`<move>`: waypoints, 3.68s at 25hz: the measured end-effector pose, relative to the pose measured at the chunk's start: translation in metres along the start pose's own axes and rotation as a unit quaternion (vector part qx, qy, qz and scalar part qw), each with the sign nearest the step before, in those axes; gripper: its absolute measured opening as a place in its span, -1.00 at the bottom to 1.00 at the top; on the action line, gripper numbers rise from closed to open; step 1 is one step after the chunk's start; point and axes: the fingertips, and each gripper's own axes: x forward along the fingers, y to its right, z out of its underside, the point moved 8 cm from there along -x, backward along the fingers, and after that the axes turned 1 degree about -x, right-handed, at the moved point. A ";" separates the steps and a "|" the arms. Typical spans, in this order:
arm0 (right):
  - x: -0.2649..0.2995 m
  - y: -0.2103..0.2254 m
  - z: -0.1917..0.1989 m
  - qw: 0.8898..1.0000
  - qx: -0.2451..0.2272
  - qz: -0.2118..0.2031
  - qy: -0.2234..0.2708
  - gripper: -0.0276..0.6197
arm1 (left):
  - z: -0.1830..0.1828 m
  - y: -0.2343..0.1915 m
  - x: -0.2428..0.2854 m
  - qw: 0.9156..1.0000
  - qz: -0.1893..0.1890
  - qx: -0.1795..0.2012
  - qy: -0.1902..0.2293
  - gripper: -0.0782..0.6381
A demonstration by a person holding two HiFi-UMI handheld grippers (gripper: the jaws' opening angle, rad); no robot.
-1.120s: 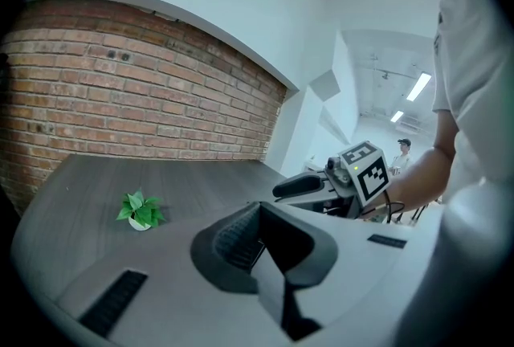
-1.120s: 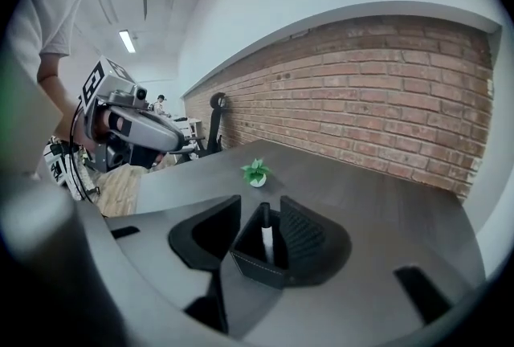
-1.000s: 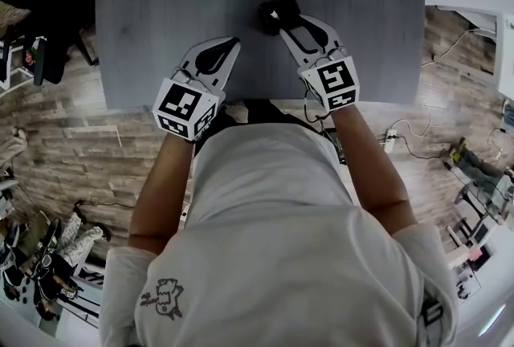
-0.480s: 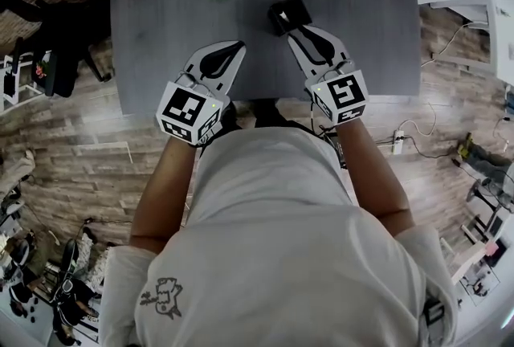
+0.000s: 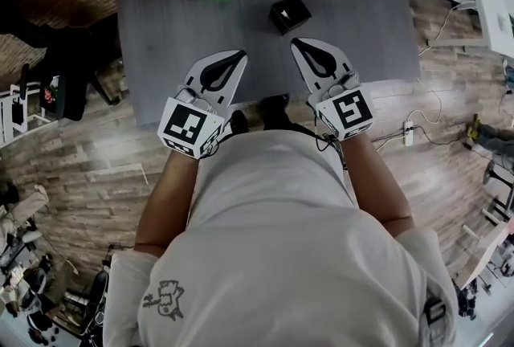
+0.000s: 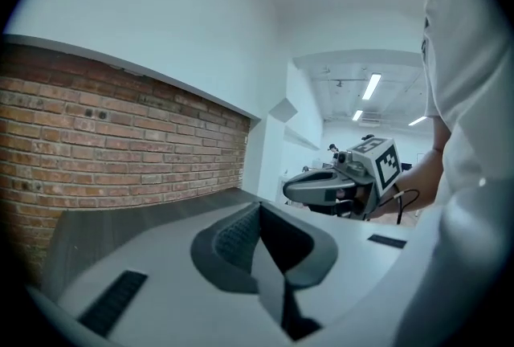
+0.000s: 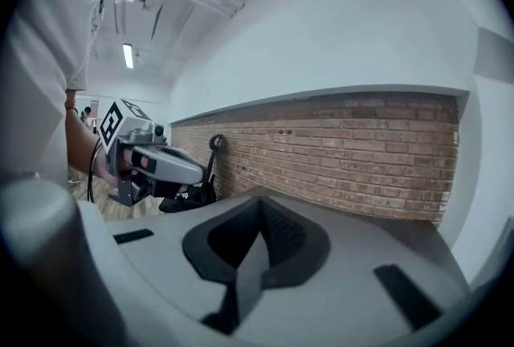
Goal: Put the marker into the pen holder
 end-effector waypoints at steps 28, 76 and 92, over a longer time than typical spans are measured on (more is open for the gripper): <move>-0.096 -0.106 -0.043 0.998 0.017 0.051 0.045 -0.90 | -0.004 0.051 -0.097 0.997 0.049 0.041 0.036 -0.75; -0.264 -0.164 -0.017 0.995 0.024 0.039 0.086 -0.90 | 0.009 0.226 -0.137 0.996 0.035 0.070 0.038 -0.75; -0.238 -0.302 -0.042 0.994 -0.003 0.064 0.089 -0.90 | 0.033 0.198 -0.272 0.996 0.054 0.041 0.058 -0.75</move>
